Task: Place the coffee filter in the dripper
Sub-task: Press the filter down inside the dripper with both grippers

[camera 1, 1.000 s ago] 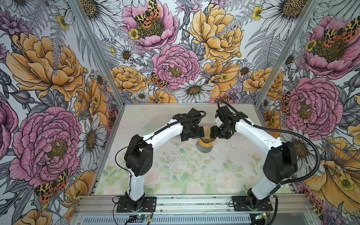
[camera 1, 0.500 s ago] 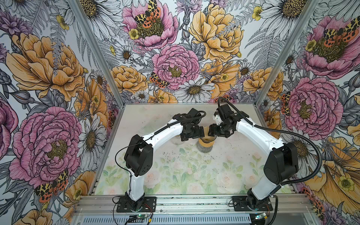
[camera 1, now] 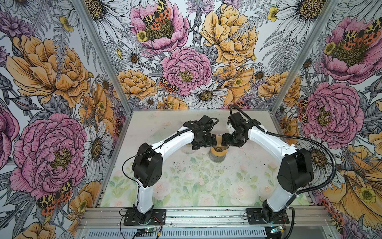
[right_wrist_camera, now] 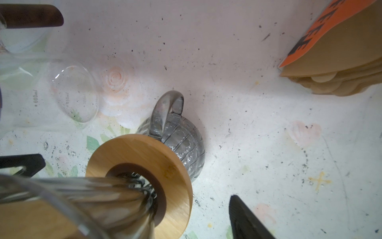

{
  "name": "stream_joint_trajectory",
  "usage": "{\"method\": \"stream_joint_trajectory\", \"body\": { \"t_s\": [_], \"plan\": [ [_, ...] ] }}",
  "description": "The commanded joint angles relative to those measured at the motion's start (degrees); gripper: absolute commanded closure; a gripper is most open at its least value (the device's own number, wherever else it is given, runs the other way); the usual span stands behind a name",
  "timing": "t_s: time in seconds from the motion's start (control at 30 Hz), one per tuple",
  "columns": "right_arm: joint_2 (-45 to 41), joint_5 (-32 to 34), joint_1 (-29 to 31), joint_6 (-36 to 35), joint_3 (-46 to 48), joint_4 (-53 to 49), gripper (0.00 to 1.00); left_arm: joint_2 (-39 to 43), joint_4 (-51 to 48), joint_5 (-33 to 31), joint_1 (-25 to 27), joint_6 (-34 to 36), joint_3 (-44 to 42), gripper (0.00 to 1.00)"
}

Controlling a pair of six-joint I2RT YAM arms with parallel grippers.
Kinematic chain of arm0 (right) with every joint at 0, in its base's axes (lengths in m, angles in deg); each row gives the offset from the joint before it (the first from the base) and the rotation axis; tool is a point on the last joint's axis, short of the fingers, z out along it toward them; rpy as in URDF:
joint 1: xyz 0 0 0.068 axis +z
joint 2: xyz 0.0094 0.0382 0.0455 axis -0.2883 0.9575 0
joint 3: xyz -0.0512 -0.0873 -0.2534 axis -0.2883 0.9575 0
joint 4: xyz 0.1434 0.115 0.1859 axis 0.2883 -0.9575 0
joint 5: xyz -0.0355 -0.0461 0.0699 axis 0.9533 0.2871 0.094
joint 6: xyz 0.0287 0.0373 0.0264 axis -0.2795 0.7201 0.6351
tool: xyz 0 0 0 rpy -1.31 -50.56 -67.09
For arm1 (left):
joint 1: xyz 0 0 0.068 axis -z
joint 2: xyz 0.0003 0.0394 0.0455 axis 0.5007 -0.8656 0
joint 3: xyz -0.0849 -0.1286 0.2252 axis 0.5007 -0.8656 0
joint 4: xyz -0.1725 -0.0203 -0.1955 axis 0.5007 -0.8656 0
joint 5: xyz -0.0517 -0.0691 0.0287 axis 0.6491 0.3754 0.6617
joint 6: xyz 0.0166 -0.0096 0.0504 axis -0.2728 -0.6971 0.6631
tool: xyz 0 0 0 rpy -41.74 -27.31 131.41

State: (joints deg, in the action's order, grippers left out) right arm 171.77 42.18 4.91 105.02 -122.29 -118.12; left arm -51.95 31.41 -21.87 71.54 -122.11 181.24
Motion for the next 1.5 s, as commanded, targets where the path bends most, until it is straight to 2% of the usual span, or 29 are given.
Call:
{"method": "stream_joint_trajectory", "body": {
  "t_s": [0.0, 0.4, 0.63, 0.9, 1.17, 1.47],
  "plan": [
    [0.5, 2.0, -0.5, 0.2, 0.3, 0.6, 0.33, 1.9, -0.2, 0.1, -0.4, -0.5, -0.7, 0.01],
    [-4.0, -7.1, -0.5, 0.0, -1.4, 0.6, 0.33, 2.2, -0.2, 0.1, -0.3, -0.5, -0.7, 0.01],
    [-5.0, -3.4, -0.6, 1.1, 2.4, 0.3, 0.33, 2.3, -0.2, 0.2, -0.3, -0.4, -0.8, 0.01],
    [-3.7, -0.2, -0.6, 1.4, 2.7, -0.8, 0.33, 2.5, -0.2, 0.2, -0.3, -0.5, -0.9, 0.01],
    [-3.1, -0.8, -0.5, 1.4, 1.8, -0.7, 0.33, 2.2, -0.2, 0.2, -0.3, -0.5, -0.8, 0.01],
    [-5.3, -4.8, -0.7, 1.9, -1.6, -0.6, 0.33, 3.2, -0.1, 1.6, 0.6, -0.9, 2.1, 0.01]
  ]
}}
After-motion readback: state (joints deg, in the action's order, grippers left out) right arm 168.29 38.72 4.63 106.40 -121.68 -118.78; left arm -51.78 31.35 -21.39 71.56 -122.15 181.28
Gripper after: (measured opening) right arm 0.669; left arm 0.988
